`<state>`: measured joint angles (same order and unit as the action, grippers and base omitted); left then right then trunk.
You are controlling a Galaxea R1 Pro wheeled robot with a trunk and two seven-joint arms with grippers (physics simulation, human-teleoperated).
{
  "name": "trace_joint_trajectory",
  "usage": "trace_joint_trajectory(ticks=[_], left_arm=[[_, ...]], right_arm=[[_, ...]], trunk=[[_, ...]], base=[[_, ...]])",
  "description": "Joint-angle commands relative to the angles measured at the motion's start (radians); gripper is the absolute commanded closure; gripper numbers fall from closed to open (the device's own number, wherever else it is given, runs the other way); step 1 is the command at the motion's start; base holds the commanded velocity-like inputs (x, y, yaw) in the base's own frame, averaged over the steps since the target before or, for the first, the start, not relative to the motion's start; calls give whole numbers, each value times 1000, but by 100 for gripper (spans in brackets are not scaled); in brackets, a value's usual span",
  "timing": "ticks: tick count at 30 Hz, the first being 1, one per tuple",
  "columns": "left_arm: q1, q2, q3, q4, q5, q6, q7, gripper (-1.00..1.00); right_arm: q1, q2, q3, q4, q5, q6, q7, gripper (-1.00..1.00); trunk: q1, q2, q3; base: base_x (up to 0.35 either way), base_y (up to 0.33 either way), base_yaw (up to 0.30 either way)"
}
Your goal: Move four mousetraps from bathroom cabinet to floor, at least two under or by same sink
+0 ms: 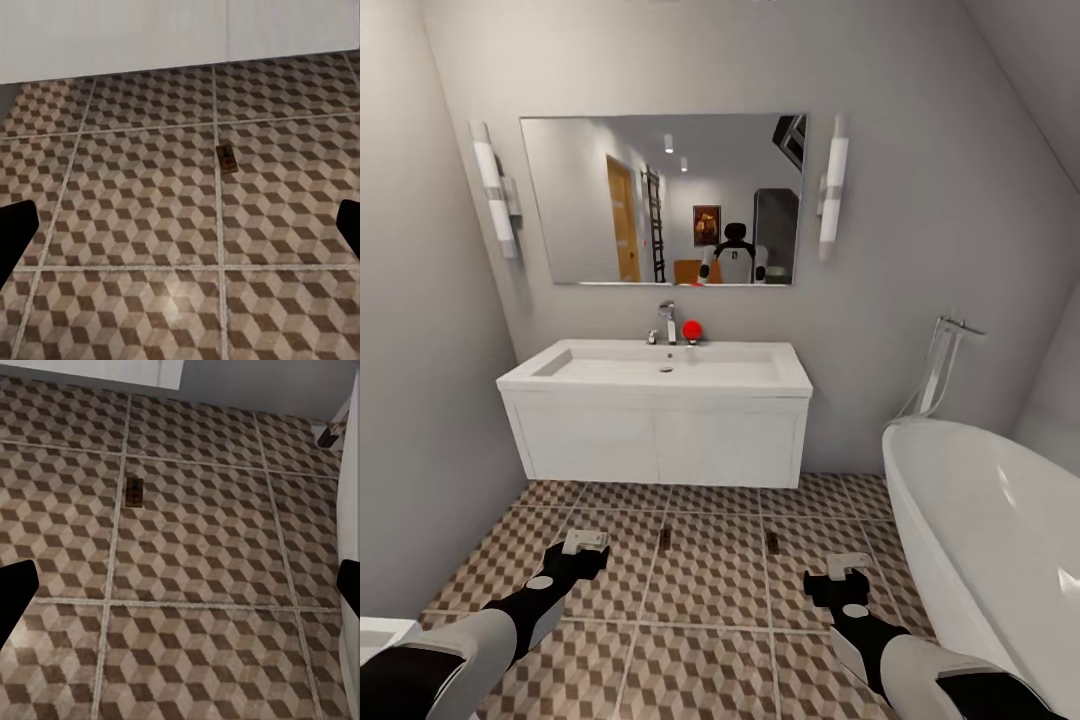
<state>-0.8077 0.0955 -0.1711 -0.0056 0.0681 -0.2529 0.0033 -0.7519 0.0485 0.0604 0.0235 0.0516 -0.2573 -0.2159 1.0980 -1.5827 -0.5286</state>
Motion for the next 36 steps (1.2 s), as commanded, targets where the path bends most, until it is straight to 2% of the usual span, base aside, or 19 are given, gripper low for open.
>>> trace_joint_trajectory(ticks=[1,36], left_arm=[[-1,0,-8,1,7,-3,0,-100],[-1,-3,-7,1,7,-3,0,-100]], right_arm=[[-1,0,6,3,5,-2,-7,-100],[-1,-4,6,1,2,-3,-8,-100]], trunk=[[-4,7,2],[-138,252,112]], base=[[0,0,0],[0,0,0]])
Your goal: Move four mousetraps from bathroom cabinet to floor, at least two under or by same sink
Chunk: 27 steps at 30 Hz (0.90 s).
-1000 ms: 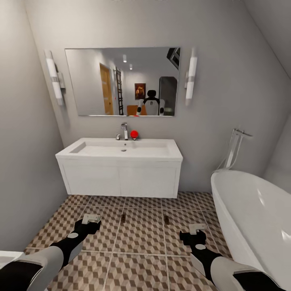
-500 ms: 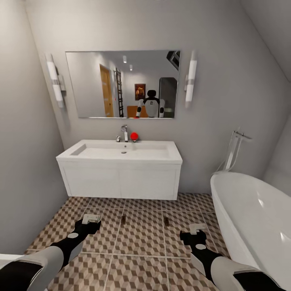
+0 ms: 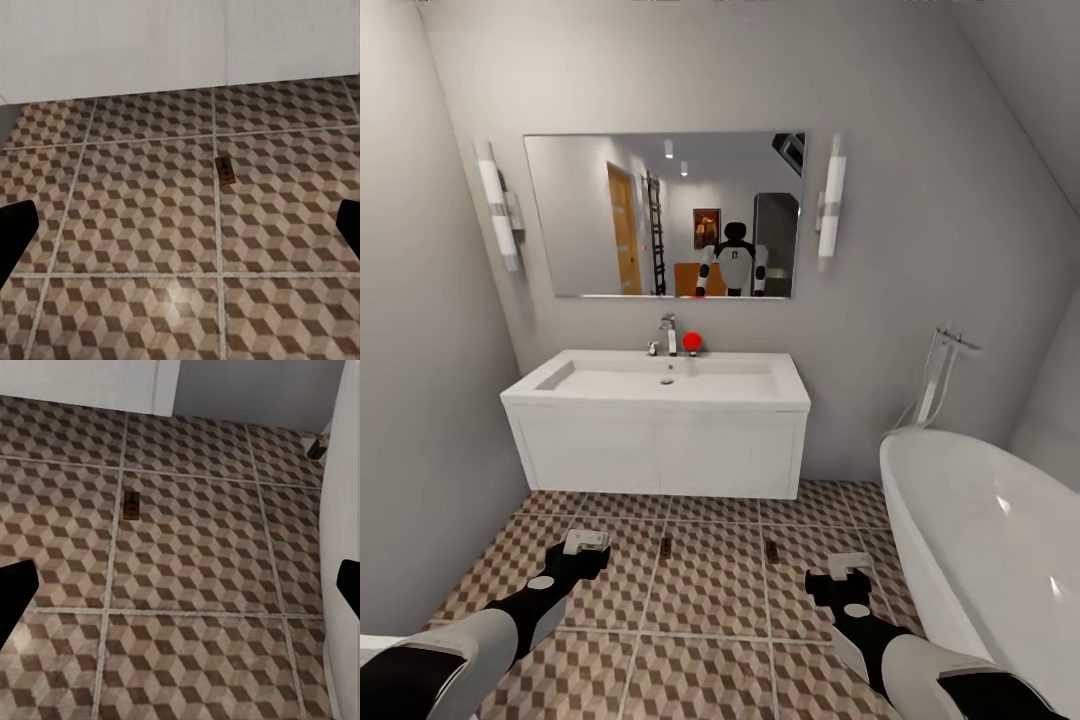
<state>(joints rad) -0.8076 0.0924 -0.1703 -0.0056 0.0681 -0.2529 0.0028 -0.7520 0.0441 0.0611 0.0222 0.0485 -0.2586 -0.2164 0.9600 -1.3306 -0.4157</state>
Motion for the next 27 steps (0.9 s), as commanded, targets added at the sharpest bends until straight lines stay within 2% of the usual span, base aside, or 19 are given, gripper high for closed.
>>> trace_joint_trajectory(ticks=[1,27], left_arm=[[-1,-1,-8,1,7,-3,0,-100],[-1,-10,-8,1,7,-3,0,-100]], right_arm=[[-1,0,6,2,5,-2,-7,-100],[-1,1,8,2,11,-3,-9,-100]], trunk=[[-4,7,2],[-104,189,84]], base=[[0,0,0],[0,0,0]])
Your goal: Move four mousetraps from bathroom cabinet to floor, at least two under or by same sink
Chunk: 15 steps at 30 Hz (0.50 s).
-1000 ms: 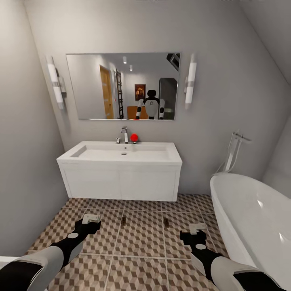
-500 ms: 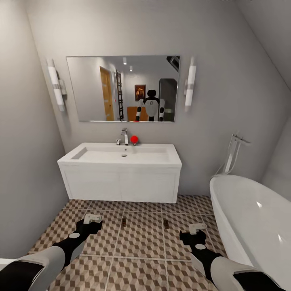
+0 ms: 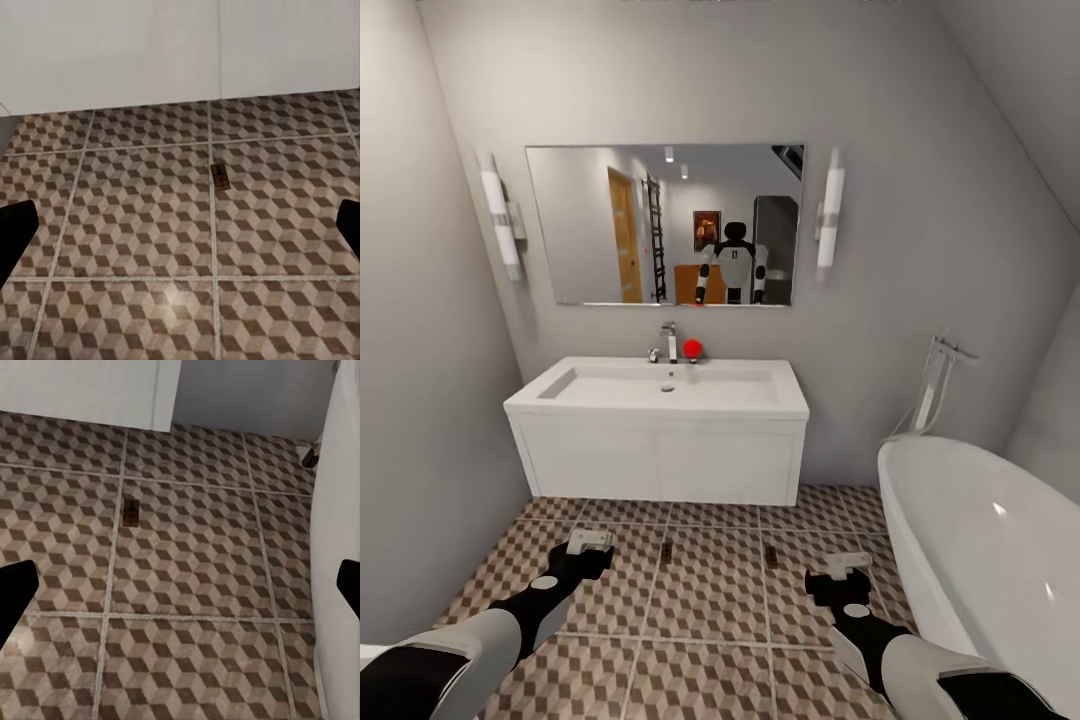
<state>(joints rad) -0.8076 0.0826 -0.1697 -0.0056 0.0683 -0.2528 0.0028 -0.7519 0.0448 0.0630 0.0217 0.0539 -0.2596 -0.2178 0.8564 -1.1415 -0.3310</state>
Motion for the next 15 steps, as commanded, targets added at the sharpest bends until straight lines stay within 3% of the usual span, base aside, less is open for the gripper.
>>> trace_joint_trajectory(ticks=[1,15], left_arm=[[-1,0,-8,1,7,-3,0,-100],[-1,-1,-9,1,7,-3,4,-100]], right_arm=[[-1,0,6,2,6,-2,-7,-100],[-1,2,6,3,5,-1,-8,-100]], trunk=[[-4,7,2],[-58,105,46]], base=[[0,0,0],[0,0,0]])
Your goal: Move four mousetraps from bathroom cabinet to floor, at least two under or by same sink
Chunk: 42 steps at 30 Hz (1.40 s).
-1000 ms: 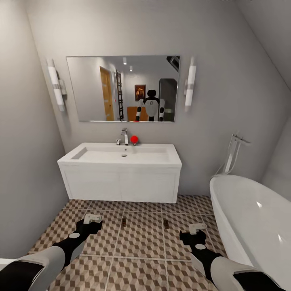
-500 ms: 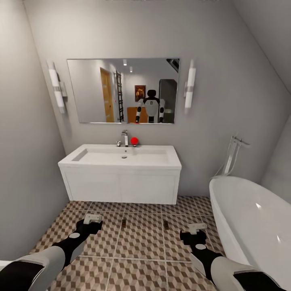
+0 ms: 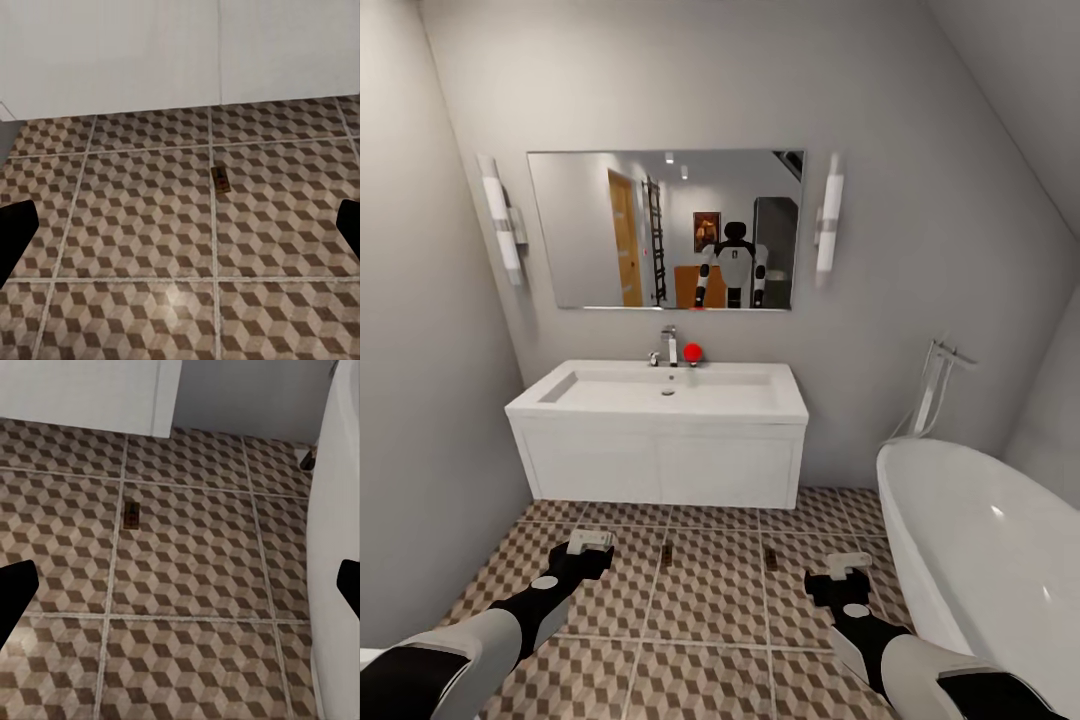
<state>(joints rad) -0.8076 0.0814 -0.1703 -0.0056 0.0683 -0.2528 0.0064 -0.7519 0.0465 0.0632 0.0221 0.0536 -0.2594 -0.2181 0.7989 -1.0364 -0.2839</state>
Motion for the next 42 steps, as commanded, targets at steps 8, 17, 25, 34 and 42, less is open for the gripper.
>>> trace_joint_trajectory(ticks=[8,17,25,34,42], left_arm=[[-1,0,-9,1,7,-2,-2,-100],[-1,-1,-9,1,7,-2,-3,-100],[-1,-2,-9,1,7,-2,-3,-100],[-1,-2,-9,1,7,-2,-3,-100],[-1,-2,-9,1,7,-2,-3,-100]], right_arm=[[-1,0,5,2,5,-1,-7,-100],[-1,-2,6,2,5,-2,-7,-100],[-1,-3,5,1,3,-3,-7,-100],[-1,-1,6,2,2,-2,-7,-100],[-1,0,5,2,2,-2,-7,-100]], trunk=[[-31,55,24],[-65,118,52],[-96,174,77],[-130,237,105],[-161,293,130]], base=[[0,0,0],[0,0,0],[0,0,0],[0,0,0],[0,0,0]])
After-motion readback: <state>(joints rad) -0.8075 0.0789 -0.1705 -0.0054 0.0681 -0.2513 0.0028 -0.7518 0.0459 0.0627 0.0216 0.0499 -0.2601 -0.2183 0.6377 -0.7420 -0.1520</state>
